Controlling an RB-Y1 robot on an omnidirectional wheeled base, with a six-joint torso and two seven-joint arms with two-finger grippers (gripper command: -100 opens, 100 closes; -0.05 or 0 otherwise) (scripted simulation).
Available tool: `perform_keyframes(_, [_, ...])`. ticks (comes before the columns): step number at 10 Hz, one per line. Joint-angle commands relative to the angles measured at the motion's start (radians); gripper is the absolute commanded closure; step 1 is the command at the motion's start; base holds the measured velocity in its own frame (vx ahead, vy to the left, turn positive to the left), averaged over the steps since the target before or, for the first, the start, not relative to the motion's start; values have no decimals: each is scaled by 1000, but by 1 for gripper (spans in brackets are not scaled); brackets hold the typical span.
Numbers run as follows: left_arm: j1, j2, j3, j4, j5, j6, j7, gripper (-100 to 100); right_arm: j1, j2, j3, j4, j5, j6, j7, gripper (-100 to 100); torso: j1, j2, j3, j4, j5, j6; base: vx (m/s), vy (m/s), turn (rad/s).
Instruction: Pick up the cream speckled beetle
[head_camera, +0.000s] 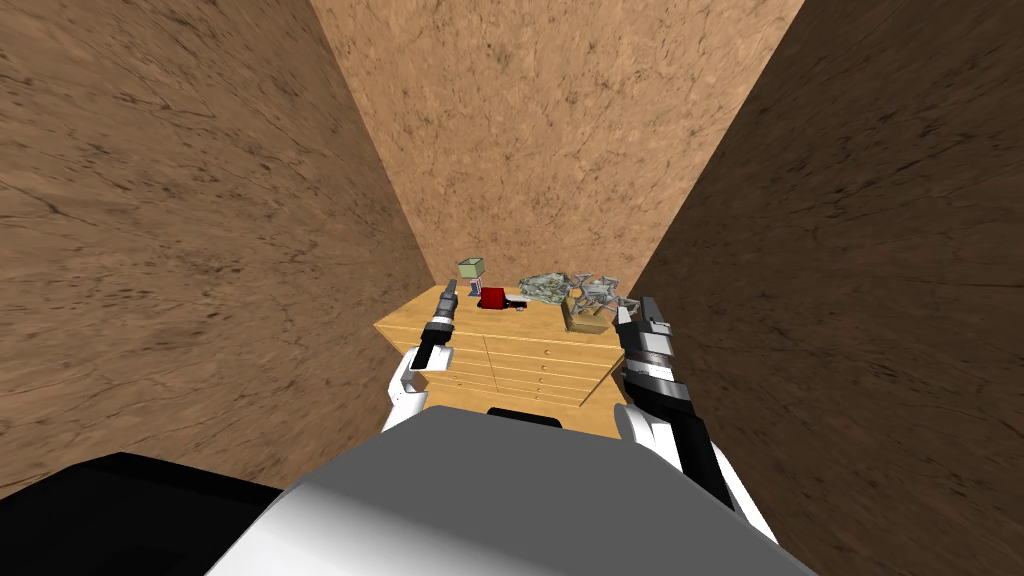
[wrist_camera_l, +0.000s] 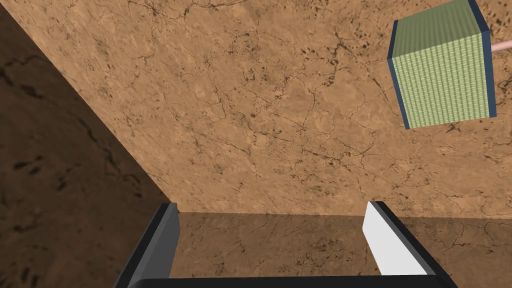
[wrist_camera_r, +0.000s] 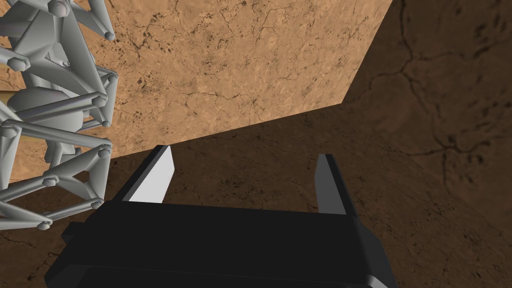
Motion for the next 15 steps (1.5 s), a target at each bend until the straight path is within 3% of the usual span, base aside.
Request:
perform_keyframes(1, [-41, 7, 9, 44, -2, 19, 5, -100, 0, 0, 0, 0, 0, 0, 0, 0, 0, 0, 0, 0, 0, 0, -4, -36, 28])
perform_keyframes(4, [-129, 26, 33, 127, -8, 96, 20, -100, 0, 0, 0, 0, 0, 0, 0, 0, 0, 0, 0, 0, 0, 0, -2, -40, 40])
perform_keyframes(5, [-138, 26, 33, 140, -8, 96, 20, -100, 0, 0, 0, 0, 0, 0, 0, 0, 0, 0, 0, 0, 0, 0, -5, -38, 23])
perform_keyframes(6, [-171, 33, 44, 169, -11, 137, 28, -100, 0, 0, 0, 0, 0, 0, 0, 0, 0, 0, 0, 0, 0, 0, -12, -49, 45])
perform_keyframes(7, [-188, 33, 44, 192, -11, 137, 28, -100, 0, 0, 0, 0, 0, 0, 0, 0, 0, 0, 0, 0, 0, 0, -7, -37, 28])
perform_keyframes(8, [-227, 39, 55, 227, -13, 180, 38, -100, 0, 0, 0, 0, 0, 0, 0, 0, 0, 0, 0, 0, 0, 0, -4, -45, 50])
perform_keyframes(9, [-240, 39, 55, 246, -13, 180, 38, -100, 0, 0, 0, 0, 0, 0, 0, 0, 0, 0, 0, 0, 0, 0, 2, -43, 20])
perform_keyframes(10, [-276, 45, 65, 278, -14, 223, 47, -100, 0, 0, 0, 0, 0, 0, 0, 0, 0, 0, 0, 0, 0, 0, 6, -50, 46])
perform_keyframes(11, [-293, 45, 65, 303, -14, 224, 47, -100, 0, 0, 0, 0, 0, 0, 0, 0, 0, -1, 0, 0, 0, 0, -4, -42, 25])
perform_keyframes(14, [-389, 53, 85, 395, -15, 316, 68, -100, 0, 0, 0, 0, 0, 0, 0, 0, 0, 0, 0, 0, 0, 0, -8, -47, 34])
perform_keyframes(15, [-401, 53, 85, 423, -15, 317, 68, -100, 0, 0, 0, 0, 0, 0, 0, 0, -1, 0, 0, 0, 0, 0, 4, -50, 29])
